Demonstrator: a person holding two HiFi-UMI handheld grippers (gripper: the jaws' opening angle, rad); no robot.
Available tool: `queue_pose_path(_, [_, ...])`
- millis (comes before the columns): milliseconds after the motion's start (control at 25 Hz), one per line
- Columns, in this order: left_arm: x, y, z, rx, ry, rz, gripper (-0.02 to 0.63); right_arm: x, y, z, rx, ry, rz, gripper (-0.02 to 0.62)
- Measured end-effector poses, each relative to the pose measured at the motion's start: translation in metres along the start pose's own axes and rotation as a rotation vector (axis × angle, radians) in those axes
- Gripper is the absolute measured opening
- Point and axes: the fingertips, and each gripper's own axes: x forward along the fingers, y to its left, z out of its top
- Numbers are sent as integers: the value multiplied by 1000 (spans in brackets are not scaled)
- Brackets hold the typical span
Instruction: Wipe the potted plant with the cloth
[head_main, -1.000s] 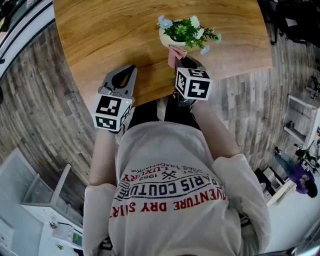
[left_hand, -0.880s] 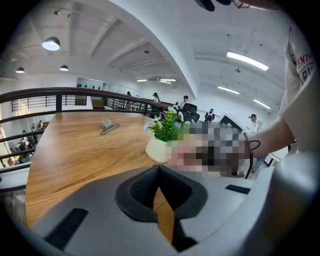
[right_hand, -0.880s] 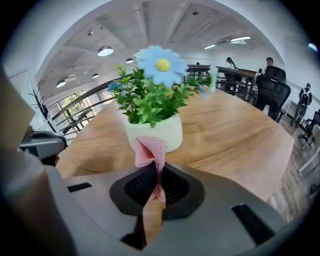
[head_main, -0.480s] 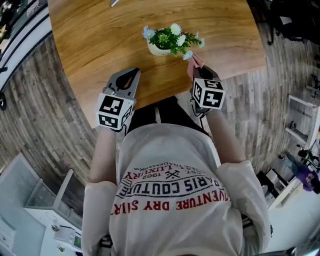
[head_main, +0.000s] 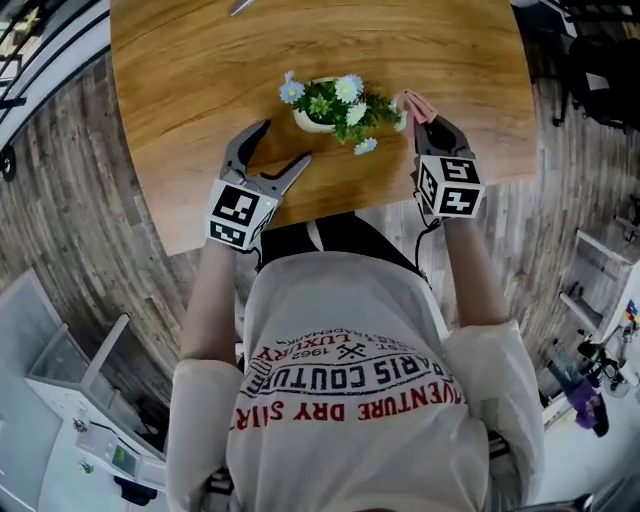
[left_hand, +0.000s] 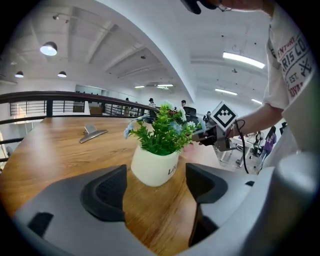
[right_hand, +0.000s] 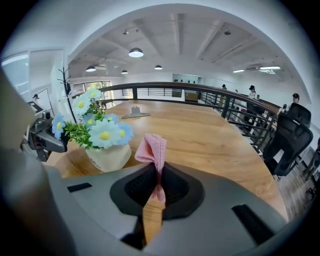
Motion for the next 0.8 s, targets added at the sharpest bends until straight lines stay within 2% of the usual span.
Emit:
queue_pose_path(160, [26, 7, 5, 120, -7, 19, 436, 22, -7, 9, -59, -3, 53, 43])
queue_pose_path(320, [46, 3, 11, 216, -4, -56, 461, 36, -10, 15, -73, -6, 106, 43])
queue_pose_path(480, [62, 4, 18, 227, -33, -137, 471, 51, -15, 20, -84, -7, 142, 43])
queue_pose_path(640, [69, -4, 19, 246, -31, -258, 480, 60, -18, 24, -79, -9, 161, 43])
queue_pose_path(800, [78, -8, 20, 300, -31, -326, 488, 64, -19, 23, -92, -10, 178, 43])
